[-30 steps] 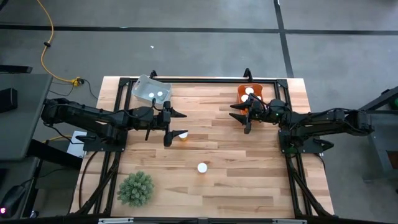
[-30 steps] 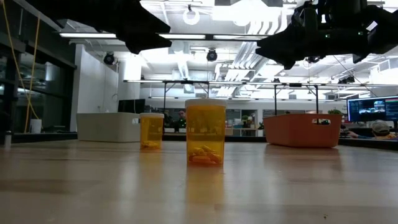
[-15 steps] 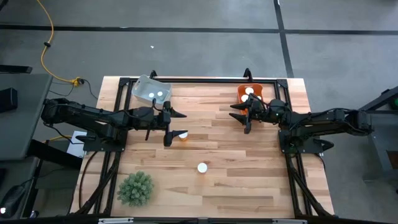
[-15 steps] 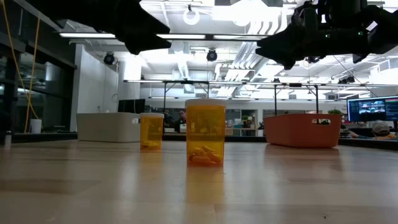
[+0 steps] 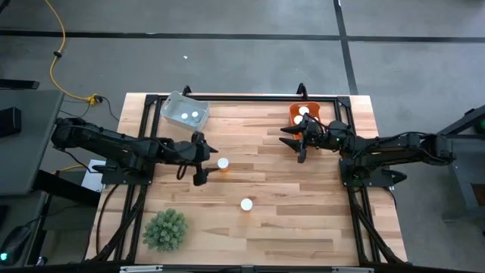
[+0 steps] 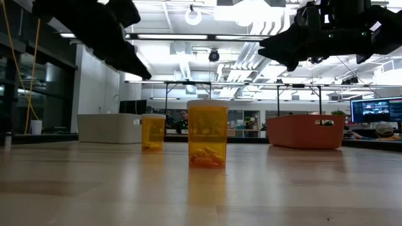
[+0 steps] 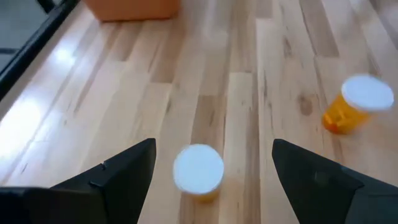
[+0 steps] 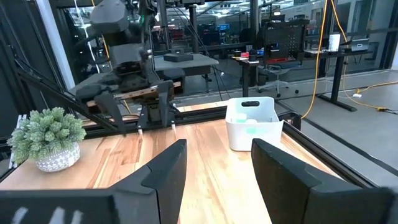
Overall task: Pick and place medicine bottles into bin by pill shape (circle, oval)
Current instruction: Put the top orange capsule bottle into the orange bin
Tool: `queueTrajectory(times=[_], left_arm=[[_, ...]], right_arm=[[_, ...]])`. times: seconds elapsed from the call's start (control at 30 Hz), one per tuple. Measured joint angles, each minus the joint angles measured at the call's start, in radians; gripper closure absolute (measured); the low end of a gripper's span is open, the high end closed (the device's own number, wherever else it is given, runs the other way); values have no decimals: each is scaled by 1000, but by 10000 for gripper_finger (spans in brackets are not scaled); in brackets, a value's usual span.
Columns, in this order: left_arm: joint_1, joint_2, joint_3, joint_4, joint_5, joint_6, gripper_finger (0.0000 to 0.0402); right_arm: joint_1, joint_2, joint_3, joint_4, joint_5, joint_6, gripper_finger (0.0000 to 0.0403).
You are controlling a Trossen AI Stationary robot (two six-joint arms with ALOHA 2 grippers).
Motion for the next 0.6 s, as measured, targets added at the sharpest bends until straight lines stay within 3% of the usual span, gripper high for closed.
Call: queueTrajectory(times=[0.37, 0.6], left_arm=[[-7, 152, -9, 70, -73, 97, 90], [52, 137, -166, 305, -16, 67, 90]], right_arm=[[0, 0, 0, 0, 0, 2, 230], [0, 0, 0, -3, 0, 2, 230]])
